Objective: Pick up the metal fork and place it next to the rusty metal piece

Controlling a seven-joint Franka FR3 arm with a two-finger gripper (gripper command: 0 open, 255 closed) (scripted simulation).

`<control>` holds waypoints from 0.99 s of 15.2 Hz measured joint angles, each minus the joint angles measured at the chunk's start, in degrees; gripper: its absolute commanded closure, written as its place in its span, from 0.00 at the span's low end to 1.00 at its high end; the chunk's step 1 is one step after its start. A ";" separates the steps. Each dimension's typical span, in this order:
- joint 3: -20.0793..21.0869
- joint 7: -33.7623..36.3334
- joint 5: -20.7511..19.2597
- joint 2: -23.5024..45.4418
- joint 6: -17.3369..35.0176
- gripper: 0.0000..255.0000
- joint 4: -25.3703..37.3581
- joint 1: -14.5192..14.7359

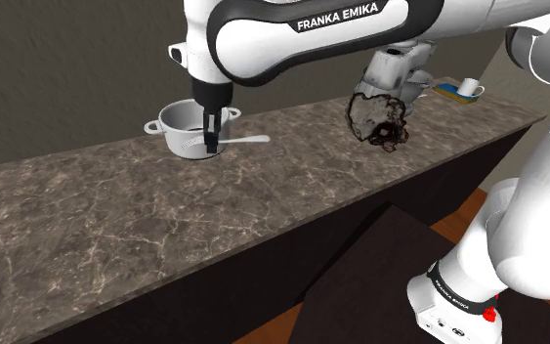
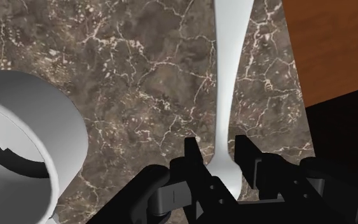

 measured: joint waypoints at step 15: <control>-5.66 -13.30 6.20 -17.96 0.40 1.00 -17.57 -5.77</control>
